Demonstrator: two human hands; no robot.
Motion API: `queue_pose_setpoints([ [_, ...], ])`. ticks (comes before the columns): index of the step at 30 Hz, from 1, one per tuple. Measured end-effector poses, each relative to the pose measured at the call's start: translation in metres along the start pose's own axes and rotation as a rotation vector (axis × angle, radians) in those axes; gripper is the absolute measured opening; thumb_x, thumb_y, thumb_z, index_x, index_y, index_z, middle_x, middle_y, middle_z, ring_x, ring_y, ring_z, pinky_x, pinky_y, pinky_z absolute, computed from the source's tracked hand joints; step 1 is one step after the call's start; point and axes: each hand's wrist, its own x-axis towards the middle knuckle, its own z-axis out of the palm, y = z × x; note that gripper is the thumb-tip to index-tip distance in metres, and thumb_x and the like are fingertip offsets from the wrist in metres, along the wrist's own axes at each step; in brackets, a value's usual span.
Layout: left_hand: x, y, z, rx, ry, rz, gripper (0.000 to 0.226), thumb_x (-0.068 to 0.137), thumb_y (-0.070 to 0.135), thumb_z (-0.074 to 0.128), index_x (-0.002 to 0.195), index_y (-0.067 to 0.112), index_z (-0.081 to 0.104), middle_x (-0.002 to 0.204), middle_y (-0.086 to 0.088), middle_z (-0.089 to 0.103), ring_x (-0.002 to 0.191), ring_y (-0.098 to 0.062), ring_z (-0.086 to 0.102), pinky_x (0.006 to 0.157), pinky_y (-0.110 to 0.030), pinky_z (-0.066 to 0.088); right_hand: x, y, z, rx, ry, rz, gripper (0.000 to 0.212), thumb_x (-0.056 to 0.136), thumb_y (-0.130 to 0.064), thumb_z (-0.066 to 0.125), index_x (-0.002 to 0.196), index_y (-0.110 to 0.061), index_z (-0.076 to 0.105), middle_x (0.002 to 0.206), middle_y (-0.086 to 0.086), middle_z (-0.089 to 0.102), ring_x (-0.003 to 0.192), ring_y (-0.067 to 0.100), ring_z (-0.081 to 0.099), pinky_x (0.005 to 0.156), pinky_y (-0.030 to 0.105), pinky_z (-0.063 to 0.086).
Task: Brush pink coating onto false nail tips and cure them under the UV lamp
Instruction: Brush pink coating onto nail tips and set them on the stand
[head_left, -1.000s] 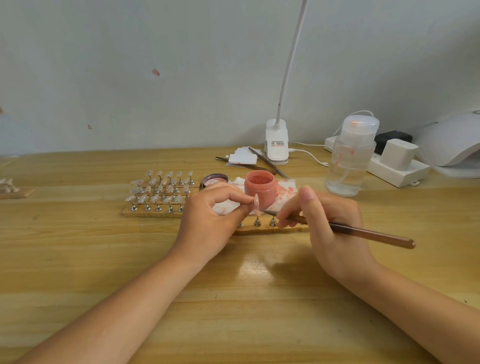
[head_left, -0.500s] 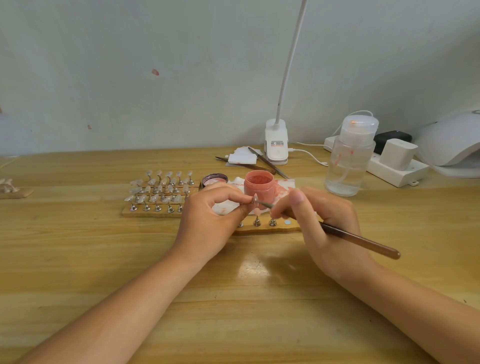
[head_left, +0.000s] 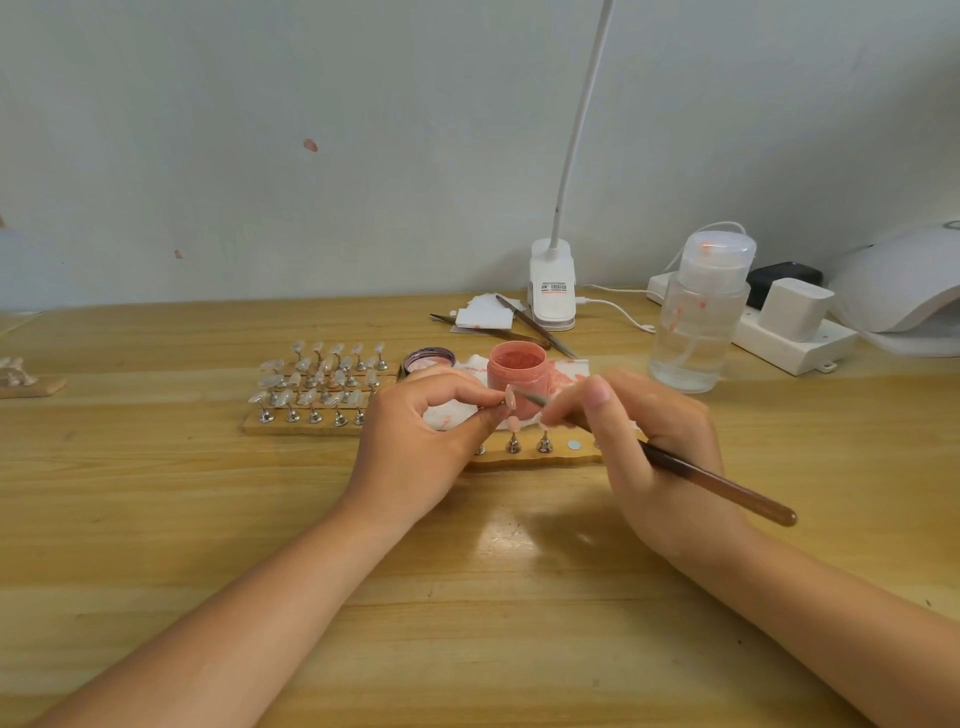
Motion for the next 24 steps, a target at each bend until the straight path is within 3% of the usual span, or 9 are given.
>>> queue_pose_setpoints([
  [3, 0.0, 0.0003, -0.0001, 0.007, 0.006, -0.008, 0.028, 0.069, 0.002, 0.074, 0.067, 0.029, 0.065, 0.073, 0.015, 0.064, 0.076, 0.01, 0.059, 0.073, -0.001, 0.037, -0.0013, -0.0001, -0.0003, 0.059, -0.01, 0.025, 0.05, 0.092, -0.03, 0.034, 0.064, -0.005, 0.068, 0.062, -0.001, 0.064, 0.061, 0.008, 0.059, 0.059, 0.027, 0.046],
  [7, 0.0, 0.0001, -0.0002, 0.009, 0.003, -0.003, 0.025, 0.07, 0.004, 0.074, 0.069, 0.027, 0.067, 0.074, 0.014, 0.065, 0.075, 0.008, 0.059, 0.073, -0.002, 0.039, -0.0004, 0.0, 0.0001, 0.009, 0.008, 0.009, 0.046, 0.092, -0.029, 0.035, 0.07, -0.006, 0.068, 0.07, -0.008, 0.064, 0.07, 0.008, 0.061, 0.064, 0.028, 0.049],
  [10, -0.0002, 0.0004, -0.0002, 0.006, 0.008, -0.015, 0.027, 0.07, 0.002, 0.074, 0.068, 0.028, 0.066, 0.072, 0.016, 0.064, 0.075, 0.009, 0.059, 0.073, -0.002, 0.039, -0.002, 0.0004, -0.0005, 0.064, -0.023, 0.035, 0.049, 0.092, -0.031, 0.035, 0.063, -0.007, 0.068, 0.063, -0.002, 0.065, 0.063, 0.006, 0.06, 0.062, 0.021, 0.045],
  [13, -0.0004, 0.0012, -0.0008, 0.007, 0.005, -0.027, 0.024, 0.071, 0.005, 0.074, 0.069, 0.028, 0.067, 0.071, 0.019, 0.065, 0.076, 0.009, 0.06, 0.072, -0.002, 0.039, -0.0015, 0.0006, -0.0011, 0.089, 0.011, -0.007, 0.048, 0.093, -0.026, 0.033, 0.066, -0.005, 0.067, 0.064, 0.0, 0.064, 0.063, 0.007, 0.06, 0.06, 0.022, 0.046],
  [18, -0.001, 0.003, -0.0019, -0.013, -0.028, -0.047, 0.025, 0.077, 0.005, 0.069, 0.075, 0.03, 0.069, 0.074, 0.029, 0.066, 0.084, 0.012, 0.06, 0.075, 0.001, 0.036, 0.001, 0.0008, -0.0029, 0.17, 0.091, 0.016, 0.038, 0.095, -0.022, 0.032, 0.073, -0.019, 0.063, 0.071, -0.016, 0.065, 0.073, 0.002, 0.061, 0.068, 0.014, 0.045],
  [24, -0.0002, 0.0014, -0.001, -0.012, -0.017, -0.027, 0.014, 0.076, 0.01, 0.069, 0.086, 0.021, 0.071, 0.09, 0.006, 0.065, 0.089, 0.01, 0.055, 0.078, 0.001, 0.034, 0.0009, 0.0004, -0.0023, 0.13, 0.062, 0.005, 0.036, 0.094, -0.023, 0.033, 0.075, -0.018, 0.063, 0.076, -0.012, 0.064, 0.075, 0.006, 0.062, 0.069, 0.023, 0.05],
])
